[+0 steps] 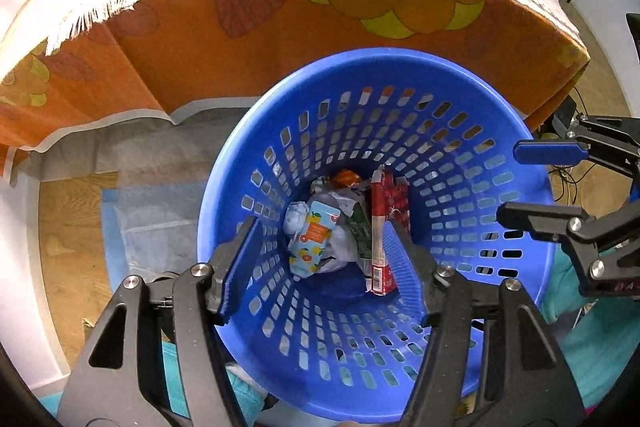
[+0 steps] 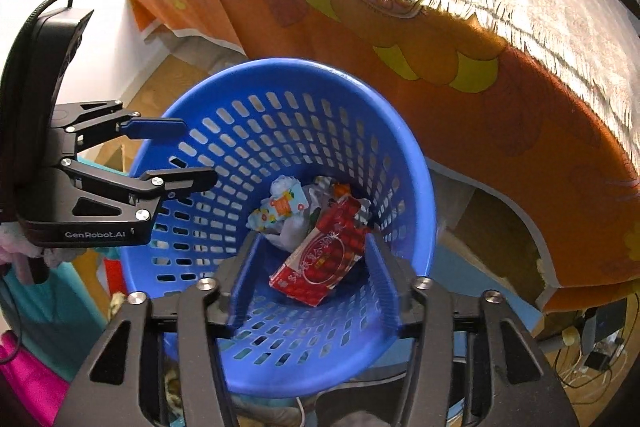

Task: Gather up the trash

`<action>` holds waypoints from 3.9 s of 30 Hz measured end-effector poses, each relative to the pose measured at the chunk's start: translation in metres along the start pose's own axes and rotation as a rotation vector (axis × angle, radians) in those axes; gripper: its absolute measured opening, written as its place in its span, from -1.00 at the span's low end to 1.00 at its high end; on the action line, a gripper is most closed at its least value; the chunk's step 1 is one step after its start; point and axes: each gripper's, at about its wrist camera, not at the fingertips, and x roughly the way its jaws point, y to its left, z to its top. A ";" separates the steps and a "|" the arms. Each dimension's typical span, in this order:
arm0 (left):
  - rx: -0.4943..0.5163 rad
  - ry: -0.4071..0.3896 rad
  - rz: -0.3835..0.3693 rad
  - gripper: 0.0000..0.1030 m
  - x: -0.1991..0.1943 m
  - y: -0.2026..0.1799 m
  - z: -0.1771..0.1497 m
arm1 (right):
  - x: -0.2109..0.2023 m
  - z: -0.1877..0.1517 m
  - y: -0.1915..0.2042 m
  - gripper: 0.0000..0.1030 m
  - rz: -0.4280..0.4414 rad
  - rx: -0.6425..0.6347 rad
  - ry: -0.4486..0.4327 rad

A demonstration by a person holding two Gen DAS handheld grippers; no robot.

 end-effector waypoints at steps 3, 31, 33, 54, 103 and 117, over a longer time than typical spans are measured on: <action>-0.003 -0.003 0.004 0.25 -0.001 0.001 0.001 | -0.001 0.001 0.001 0.23 -0.016 -0.010 -0.005; 0.016 -0.202 -0.005 0.25 -0.075 -0.008 0.061 | -0.081 0.038 -0.026 0.25 -0.160 0.061 -0.220; 0.026 -0.234 -0.005 0.25 -0.086 -0.010 0.070 | -0.093 0.045 -0.029 0.25 -0.174 0.062 -0.252; 0.023 -0.476 -0.040 0.58 -0.146 -0.010 0.159 | -0.147 0.099 -0.071 0.48 -0.303 0.078 -0.473; -0.052 -0.539 -0.031 0.96 -0.153 0.006 0.179 | -0.148 0.124 -0.118 0.55 -0.188 0.247 -0.572; -0.054 -0.538 -0.028 0.96 -0.152 0.006 0.179 | -0.146 0.122 -0.116 0.55 -0.181 0.242 -0.570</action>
